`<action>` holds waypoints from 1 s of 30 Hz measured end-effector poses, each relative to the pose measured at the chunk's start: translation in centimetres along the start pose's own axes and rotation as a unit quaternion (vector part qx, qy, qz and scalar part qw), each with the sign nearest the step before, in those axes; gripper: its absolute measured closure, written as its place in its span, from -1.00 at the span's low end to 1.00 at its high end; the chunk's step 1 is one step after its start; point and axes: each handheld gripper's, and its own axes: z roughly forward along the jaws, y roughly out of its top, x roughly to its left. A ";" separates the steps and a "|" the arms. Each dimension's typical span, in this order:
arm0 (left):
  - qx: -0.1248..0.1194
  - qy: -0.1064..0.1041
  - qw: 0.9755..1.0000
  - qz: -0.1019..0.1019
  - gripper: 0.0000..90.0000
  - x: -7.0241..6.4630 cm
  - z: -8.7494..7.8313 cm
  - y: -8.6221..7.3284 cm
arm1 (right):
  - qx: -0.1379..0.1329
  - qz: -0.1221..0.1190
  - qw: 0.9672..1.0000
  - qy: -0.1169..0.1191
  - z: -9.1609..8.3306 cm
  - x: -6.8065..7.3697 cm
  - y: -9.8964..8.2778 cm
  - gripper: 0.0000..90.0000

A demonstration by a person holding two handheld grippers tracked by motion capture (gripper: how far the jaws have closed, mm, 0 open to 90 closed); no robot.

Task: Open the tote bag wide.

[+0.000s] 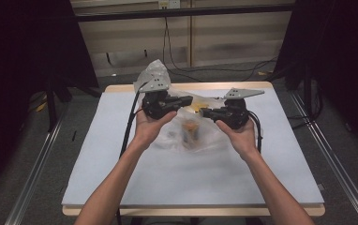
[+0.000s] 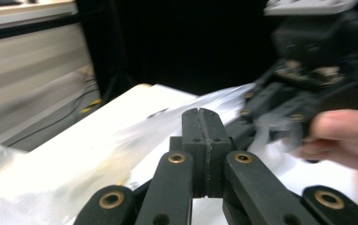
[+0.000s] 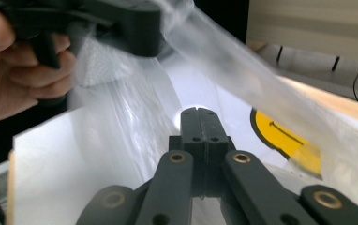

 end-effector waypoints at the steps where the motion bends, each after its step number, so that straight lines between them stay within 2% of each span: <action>1: 0.001 0.003 1.000 -0.006 1.00 0.4 0.2 -0.3 | 0.003 0.002 1.000 0.001 0.2 -0.1 -0.1 1.00; 3: 0.007 0.006 1.000 -0.017 1.00 1.1 0.7 -0.9 | 0.008 0.002 1.000 0.000 0.8 -0.4 -0.5 1.00; 4: 0.013 0.009 1.000 -0.016 1.00 1.4 0.9 -1.2 | 0.013 0.003 1.000 0.002 1.2 -0.6 -0.8 1.00; 8: 0.020 0.022 0.999 -0.033 1.00 2.5 1.1 -2.2 | 0.022 0.001 1.000 0.000 1.6 -0.7 -1.4 1.00; 9: 0.022 0.020 0.999 -0.037 1.00 2.8 1.1 -2.5 | 0.024 0.001 1.000 -0.001 1.6 -0.7 -1.6 1.00; 14: 0.059 0.032 0.997 -0.044 1.00 3.7 1.4 -4.4 | 0.050 -0.003 0.999 -0.004 2.2 -0.9 -2.5 1.00; 19: 0.089 0.026 0.994 -0.049 1.00 4.1 1.8 -6.4 | 0.062 -0.003 0.998 -0.013 2.2 -1.5 -3.5 1.00; 20: 0.089 0.026 0.994 -0.049 1.00 4.1 1.8 -6.4 | 0.062 -0.003 0.998 -0.013 2.2 -1.5 -3.5 1.00; 21: 0.099 0.025 0.993 -0.052 1.00 4.1 1.9 -6.9 | 0.065 0.003 0.998 -0.013 2.2 -1.7 -4.0 1.00; 25: 0.116 0.022 0.992 -0.049 1.00 3.9 2.2 -7.8 | 0.077 0.009 0.997 -0.018 2.5 -2.1 -4.9 1.00; 27: 0.126 0.019 0.991 -0.033 1.00 4.1 2.4 -8.4 | 0.075 0.011 0.997 -0.015 2.5 -2.3 -4.9 1.00; 29: 0.122 0.017 0.991 -0.042 1.00 4.0 2.6 -8.7 | 0.052 0.023 0.998 -0.003 2.2 -2.5 -4.7 1.00; 30: 0.127 0.019 0.991 -0.036 1.00 4.0 2.5 -8.6 | 0.042 0.025 0.999 0.000 2.0 -2.6 -4.3 1.00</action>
